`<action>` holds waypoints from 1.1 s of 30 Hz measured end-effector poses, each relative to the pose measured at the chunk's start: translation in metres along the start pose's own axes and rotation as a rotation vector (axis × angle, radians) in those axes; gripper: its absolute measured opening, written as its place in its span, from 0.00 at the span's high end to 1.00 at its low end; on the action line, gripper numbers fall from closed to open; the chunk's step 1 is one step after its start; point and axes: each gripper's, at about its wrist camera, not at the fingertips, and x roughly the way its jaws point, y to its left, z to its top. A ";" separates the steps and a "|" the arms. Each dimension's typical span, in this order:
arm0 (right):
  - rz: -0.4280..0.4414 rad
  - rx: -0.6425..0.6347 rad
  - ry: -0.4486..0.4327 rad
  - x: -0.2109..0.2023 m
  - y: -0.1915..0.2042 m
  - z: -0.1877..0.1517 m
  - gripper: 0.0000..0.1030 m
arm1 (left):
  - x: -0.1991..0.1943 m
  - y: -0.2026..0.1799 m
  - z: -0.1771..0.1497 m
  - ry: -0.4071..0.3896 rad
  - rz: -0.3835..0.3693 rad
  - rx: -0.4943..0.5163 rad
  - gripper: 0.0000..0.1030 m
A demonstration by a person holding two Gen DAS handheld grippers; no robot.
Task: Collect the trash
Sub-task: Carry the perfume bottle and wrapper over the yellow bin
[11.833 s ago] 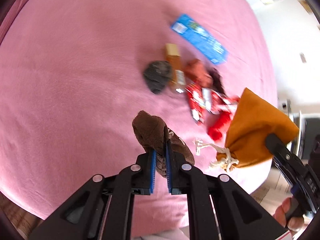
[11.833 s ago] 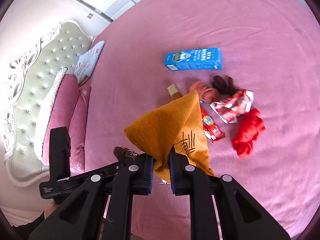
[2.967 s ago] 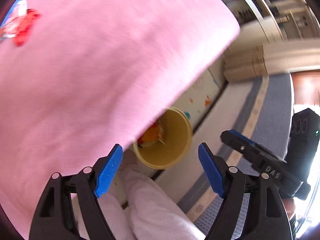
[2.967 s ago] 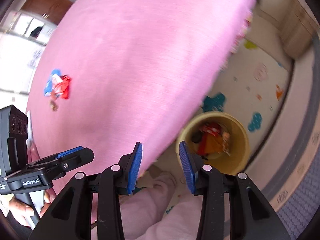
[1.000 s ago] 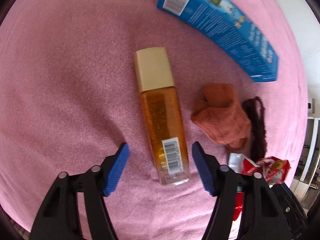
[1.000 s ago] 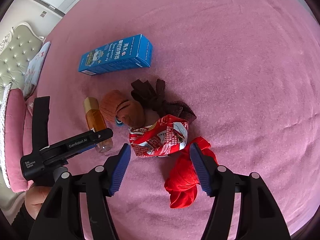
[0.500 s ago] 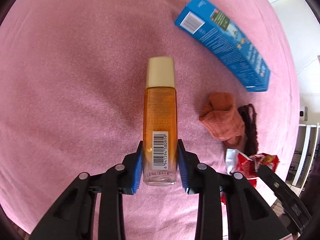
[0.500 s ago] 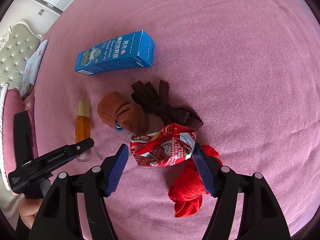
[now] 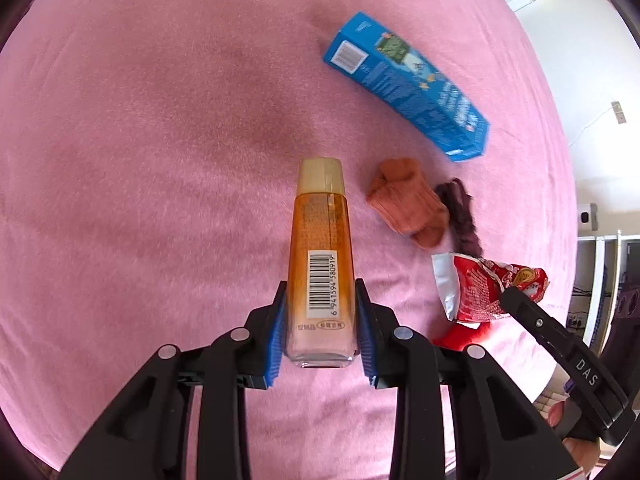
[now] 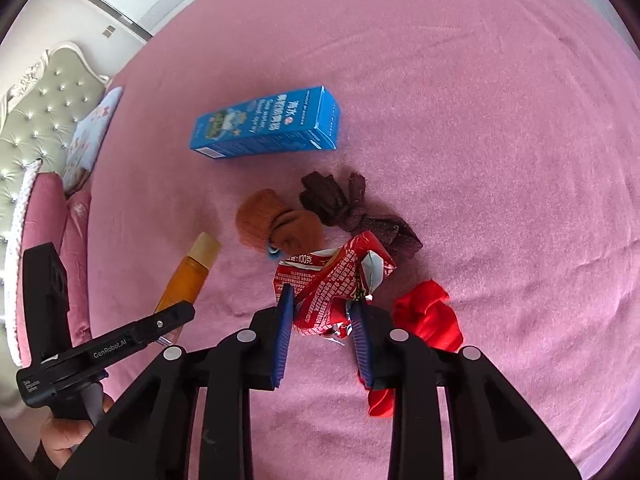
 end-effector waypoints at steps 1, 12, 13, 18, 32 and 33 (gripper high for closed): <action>0.008 0.005 -0.004 -0.006 0.000 -0.004 0.74 | -0.007 -0.003 -0.006 -0.006 -0.012 0.003 0.70; 0.026 0.021 -0.058 -0.084 0.004 -0.069 0.74 | -0.084 -0.021 -0.064 -0.011 -0.105 0.125 0.70; 0.024 0.028 -0.065 -0.091 0.004 -0.078 0.74 | -0.087 -0.025 -0.070 -0.009 -0.110 0.142 0.70; -0.001 0.091 -0.114 -0.129 -0.007 -0.129 0.74 | -0.103 -0.037 -0.105 0.031 -0.169 0.205 0.70; -0.073 0.374 -0.238 -0.203 -0.084 -0.289 0.74 | -0.109 -0.110 -0.222 0.148 -0.210 0.523 0.70; -0.077 0.397 -0.244 -0.208 -0.091 -0.300 0.74 | -0.106 -0.118 -0.233 0.163 -0.213 0.548 0.70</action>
